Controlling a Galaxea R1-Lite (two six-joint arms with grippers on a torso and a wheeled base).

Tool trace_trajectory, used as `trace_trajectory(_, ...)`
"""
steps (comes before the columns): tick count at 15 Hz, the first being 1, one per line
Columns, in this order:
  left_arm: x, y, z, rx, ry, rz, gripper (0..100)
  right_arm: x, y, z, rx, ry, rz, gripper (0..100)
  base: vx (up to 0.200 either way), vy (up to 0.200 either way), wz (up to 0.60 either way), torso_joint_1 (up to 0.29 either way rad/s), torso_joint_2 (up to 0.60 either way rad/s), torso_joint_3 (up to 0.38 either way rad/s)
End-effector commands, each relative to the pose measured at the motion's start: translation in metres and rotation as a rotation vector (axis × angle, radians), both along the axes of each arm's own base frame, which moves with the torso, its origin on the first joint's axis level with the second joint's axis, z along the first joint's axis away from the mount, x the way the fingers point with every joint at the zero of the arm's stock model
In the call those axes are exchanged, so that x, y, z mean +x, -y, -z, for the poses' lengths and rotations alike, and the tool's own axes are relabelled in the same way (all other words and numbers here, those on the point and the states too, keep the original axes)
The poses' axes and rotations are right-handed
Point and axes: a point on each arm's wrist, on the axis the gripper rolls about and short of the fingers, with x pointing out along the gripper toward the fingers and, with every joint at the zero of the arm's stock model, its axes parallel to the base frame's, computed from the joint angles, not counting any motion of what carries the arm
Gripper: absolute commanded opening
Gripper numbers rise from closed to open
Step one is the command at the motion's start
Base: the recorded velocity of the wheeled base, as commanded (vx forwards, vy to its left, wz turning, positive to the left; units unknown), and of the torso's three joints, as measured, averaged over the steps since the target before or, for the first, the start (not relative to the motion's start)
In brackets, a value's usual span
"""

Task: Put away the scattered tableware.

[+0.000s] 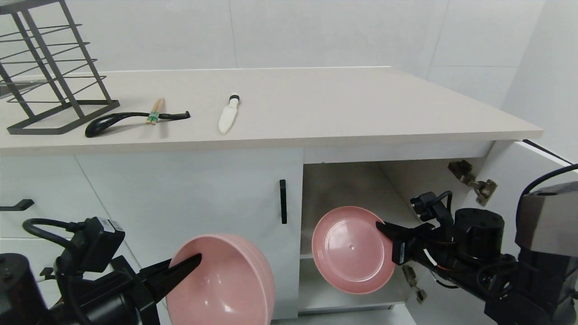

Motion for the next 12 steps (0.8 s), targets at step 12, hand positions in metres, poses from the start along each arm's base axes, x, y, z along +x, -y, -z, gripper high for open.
trace_trajectory(12, -0.004, 0.0, -0.001, 0.031, 0.029, 0.027, 0, 0.037, 0.001, 0.026, 0.001, 0.005, 0.045, 0, 0.05, 0.0, 0.0, 0.001, 0.0, 0.001)
